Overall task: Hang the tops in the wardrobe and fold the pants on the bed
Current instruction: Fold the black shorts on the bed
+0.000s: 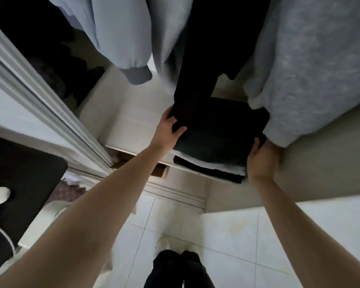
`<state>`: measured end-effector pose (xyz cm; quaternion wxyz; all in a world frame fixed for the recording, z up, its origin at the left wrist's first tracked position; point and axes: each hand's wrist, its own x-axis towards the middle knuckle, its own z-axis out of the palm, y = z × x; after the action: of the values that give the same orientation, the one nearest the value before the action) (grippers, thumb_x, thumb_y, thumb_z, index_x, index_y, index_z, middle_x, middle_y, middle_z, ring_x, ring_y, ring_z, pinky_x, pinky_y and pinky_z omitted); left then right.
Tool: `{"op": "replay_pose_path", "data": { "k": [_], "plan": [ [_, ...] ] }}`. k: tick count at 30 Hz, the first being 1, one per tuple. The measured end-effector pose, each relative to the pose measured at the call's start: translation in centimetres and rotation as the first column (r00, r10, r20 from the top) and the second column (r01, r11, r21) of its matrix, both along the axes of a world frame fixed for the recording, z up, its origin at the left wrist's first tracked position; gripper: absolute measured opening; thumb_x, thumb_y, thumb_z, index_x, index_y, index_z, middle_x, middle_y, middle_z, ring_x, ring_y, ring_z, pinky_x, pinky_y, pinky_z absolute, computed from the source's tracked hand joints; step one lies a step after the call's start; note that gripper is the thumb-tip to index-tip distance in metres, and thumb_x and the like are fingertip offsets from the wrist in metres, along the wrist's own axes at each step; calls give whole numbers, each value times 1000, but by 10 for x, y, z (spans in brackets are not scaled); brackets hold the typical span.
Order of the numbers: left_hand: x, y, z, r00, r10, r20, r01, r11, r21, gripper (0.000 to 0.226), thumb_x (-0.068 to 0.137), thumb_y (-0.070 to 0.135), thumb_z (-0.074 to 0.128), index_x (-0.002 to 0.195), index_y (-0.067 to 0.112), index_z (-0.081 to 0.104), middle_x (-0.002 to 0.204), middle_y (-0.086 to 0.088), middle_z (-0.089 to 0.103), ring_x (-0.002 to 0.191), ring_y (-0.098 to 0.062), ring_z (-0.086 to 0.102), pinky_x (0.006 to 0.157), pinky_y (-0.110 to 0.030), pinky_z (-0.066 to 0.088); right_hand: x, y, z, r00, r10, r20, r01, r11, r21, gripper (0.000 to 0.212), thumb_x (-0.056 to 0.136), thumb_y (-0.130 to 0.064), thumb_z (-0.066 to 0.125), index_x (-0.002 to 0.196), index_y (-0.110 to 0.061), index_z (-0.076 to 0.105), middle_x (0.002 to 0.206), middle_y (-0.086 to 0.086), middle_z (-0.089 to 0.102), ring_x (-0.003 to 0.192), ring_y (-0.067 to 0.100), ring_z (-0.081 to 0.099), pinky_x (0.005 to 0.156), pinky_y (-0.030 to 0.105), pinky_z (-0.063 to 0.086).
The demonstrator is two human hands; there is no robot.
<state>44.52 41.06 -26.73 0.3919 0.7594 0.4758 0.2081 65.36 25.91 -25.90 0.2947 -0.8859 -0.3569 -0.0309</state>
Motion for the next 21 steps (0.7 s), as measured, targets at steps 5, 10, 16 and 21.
{"op": "replay_pose_path", "data": {
  "k": [5, 10, 16, 21],
  "plan": [
    [12, 2, -71, 701, -270, -660, 350, 937, -10, 95, 91, 42, 62, 155, 31, -8, 160, -4, -23, 148, -39, -6, 118, -58, 16, 11, -9, -56, 961, 234, 145, -114, 816, -567, 91, 71, -3, 69, 150, -7, 24, 150, 29, 25, 135, 49, 27, 112, 54, 24],
    [9, -4, -95, 729, -186, -659, 402, 895, 193, 113, 82, 20, 75, 154, 28, -13, 160, -9, -22, 147, -39, 10, 109, -50, 40, 12, -7, -69, 863, 477, 165, -219, 649, -729, 107, 70, -11, 75, 154, -25, 11, 159, 14, 12, 143, 43, 13, 115, 54, 19],
    [13, 7, -82, 804, -197, -561, 431, 842, 323, 90, 87, -6, 60, 157, 18, 9, 160, -20, 9, 138, -38, 38, 98, -41, 52, 15, 9, -64, 917, 374, 135, -183, 699, -692, 63, 89, -7, 34, 150, -24, 28, 151, 13, 36, 134, 39, 37, 97, 52, 42],
    [6, 18, -89, 706, -139, -694, 529, 756, 386, 93, 88, 7, 62, 157, 22, 2, 163, -14, 9, 147, -40, 16, 118, -55, 23, 0, -18, -80, 893, 389, 227, -156, 741, -654, 66, 81, -2, 42, 145, -17, 40, 140, 18, 50, 120, 39, 53, 78, 45, 50]
  ]
}}
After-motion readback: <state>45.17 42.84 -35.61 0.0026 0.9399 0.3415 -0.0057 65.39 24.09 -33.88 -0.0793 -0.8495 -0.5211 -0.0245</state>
